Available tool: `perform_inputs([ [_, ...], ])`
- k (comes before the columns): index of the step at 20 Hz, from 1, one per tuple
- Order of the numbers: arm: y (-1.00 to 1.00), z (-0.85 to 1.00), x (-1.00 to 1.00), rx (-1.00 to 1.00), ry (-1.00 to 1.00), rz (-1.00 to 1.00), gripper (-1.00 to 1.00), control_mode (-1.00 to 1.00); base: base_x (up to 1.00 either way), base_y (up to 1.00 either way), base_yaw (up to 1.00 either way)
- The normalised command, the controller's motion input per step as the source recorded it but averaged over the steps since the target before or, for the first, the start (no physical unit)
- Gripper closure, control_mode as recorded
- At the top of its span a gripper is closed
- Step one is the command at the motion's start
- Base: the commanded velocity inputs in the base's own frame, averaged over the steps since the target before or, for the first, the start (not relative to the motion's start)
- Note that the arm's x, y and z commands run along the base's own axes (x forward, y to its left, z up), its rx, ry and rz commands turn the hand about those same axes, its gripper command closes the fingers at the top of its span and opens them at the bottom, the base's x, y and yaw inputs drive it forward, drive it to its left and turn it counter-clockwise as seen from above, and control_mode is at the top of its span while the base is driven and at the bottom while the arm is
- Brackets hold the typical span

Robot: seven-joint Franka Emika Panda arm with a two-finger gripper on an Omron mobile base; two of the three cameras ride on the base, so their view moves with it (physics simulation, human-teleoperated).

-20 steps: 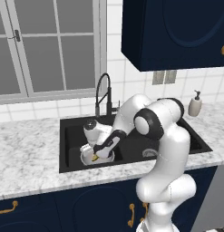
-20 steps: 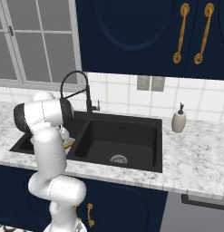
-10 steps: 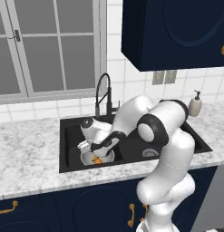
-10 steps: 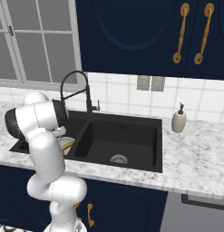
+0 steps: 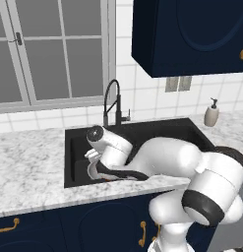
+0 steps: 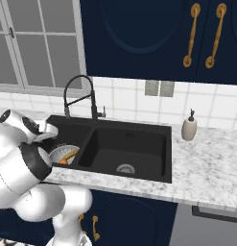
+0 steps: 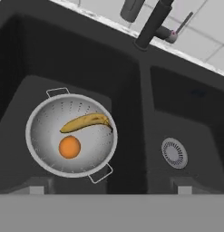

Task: Put the colander in the sink, put the banana, tangerine in the colander, and turn on the sink faucet and pour water over the colander.

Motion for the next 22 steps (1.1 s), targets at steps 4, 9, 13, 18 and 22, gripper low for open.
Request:
perform_inputs([
  [4, -0.72, 1.0, -1.0, 0.0, -0.21, 0.05, -1.0, -1.0, 0.0, 0.0, 0.0],
  [9, -0.97, 0.98, -0.87, 0.03, -0.17, 0.14, -1.0, -1.0, 0.0, 0.0, 0.0],
  [13, -1.0, 0.54, -0.58, 0.17, -0.05, 0.22, -1.0, -1.0, 0.0, 0.0, 0.0],
  [18, -0.77, 0.07, -0.15, 0.15, 0.0, 0.03, -1.0, -1.0, 0.0, 0.0, 0.0],
  [22, -0.01, 0.0, 0.0, 0.0, 0.0, 0.0, -1.0, -1.0, 0.0, 0.0, 0.0],
])
